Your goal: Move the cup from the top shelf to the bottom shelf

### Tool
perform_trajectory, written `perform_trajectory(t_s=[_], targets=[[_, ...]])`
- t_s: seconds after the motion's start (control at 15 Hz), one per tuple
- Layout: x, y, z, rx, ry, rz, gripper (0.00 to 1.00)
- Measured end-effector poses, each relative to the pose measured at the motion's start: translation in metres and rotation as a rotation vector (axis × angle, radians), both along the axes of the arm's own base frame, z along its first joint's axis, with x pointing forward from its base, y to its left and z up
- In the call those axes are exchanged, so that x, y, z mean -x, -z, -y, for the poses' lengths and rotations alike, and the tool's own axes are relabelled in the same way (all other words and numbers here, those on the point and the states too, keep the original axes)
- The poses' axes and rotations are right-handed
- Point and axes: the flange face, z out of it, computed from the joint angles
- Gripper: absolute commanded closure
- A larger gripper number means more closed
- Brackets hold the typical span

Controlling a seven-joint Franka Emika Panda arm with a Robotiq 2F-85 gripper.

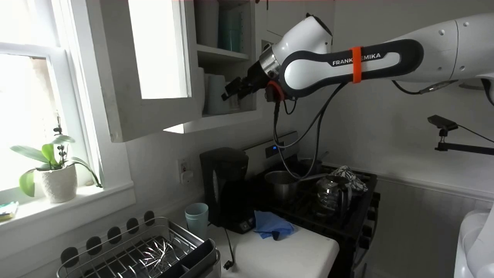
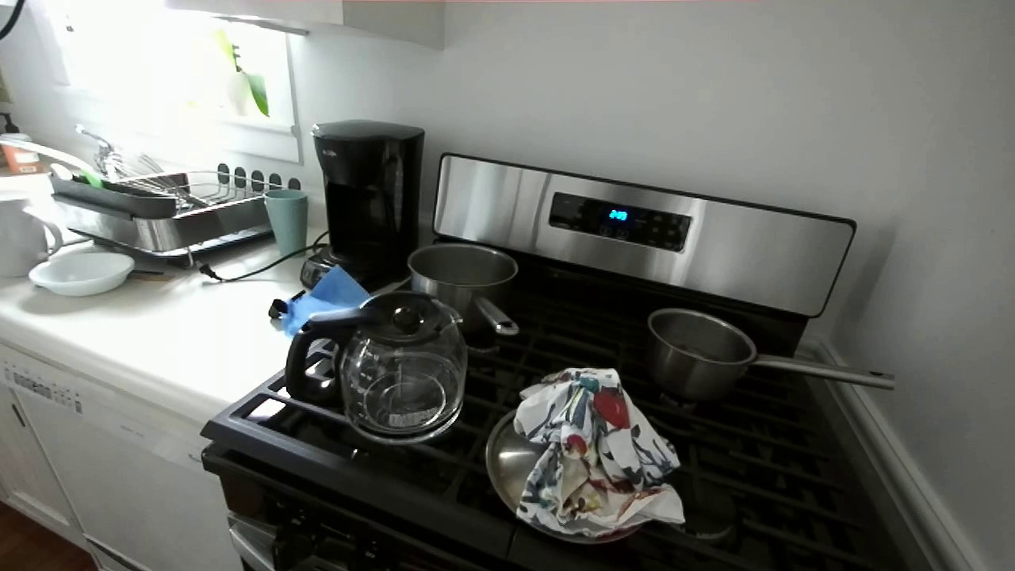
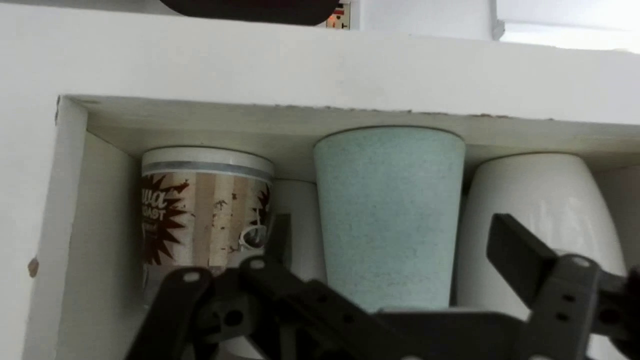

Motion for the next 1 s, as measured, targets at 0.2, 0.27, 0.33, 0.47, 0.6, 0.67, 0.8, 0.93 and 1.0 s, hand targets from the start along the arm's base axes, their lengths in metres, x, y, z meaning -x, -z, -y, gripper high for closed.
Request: perform_trajectory(t_s=[0.2,0.27,0.33,0.47,0.6,0.67,0.8,0.93,1.0], targets=[[0.015,-0.017,-0.003,0.011,-0.033,-0.073,0.0],[0.021,-0.024,-0.003,0.012,-0.042,-0.099,0.0],[0.027,-0.031,-0.003,0.014,-0.048,-0.127,0.0],[0.039,-0.045,0.0,0.028,-0.058,-0.178,0.0],[0.049,-0.057,0.007,0.045,-0.057,-0.222,0.0],[0.054,-0.062,0.011,0.053,-0.057,-0.236,0.0],[0.063,-0.073,0.018,0.071,-0.059,-0.253,0.0],[0.071,-0.08,0.022,0.093,-0.069,-0.274,0.0],[0.074,-0.082,0.023,0.1,-0.072,-0.29,0.0]])
